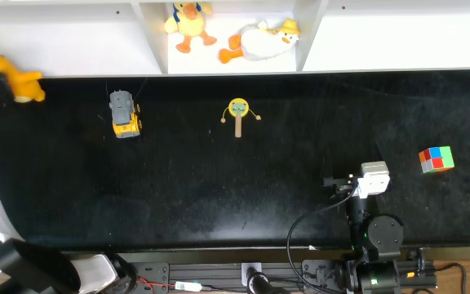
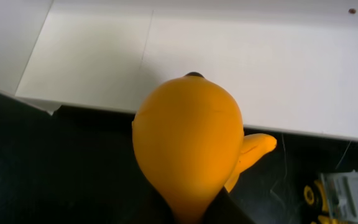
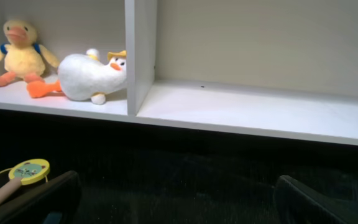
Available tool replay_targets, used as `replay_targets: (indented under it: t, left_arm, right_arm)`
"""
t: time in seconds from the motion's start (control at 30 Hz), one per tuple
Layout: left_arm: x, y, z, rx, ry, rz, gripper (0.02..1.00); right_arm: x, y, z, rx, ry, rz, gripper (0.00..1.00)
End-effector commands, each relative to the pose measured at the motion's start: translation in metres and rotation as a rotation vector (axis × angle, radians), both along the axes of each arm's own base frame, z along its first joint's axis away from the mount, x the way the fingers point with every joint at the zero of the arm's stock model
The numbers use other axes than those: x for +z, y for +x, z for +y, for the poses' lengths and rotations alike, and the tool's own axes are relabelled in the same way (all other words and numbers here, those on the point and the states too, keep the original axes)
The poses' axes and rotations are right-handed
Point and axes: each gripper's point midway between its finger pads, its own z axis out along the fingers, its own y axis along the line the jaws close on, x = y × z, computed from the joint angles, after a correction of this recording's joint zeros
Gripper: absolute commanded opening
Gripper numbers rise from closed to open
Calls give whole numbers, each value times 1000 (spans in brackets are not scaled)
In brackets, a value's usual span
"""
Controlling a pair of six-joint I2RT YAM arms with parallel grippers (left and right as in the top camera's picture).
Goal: Store Toys
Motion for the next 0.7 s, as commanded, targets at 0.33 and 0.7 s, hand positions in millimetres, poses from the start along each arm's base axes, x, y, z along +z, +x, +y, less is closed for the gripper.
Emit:
replay_targets:
  t: [0.33,0.7]
  left_arm:
    - [36,40,-22,57,70,-129,51]
    - [9,49,-8,112,103,-62,45]
  right_arm:
    - [-3,0,-1,-4,12,-1,993]
    - [-3,0,-1,-4,11,-1,993]
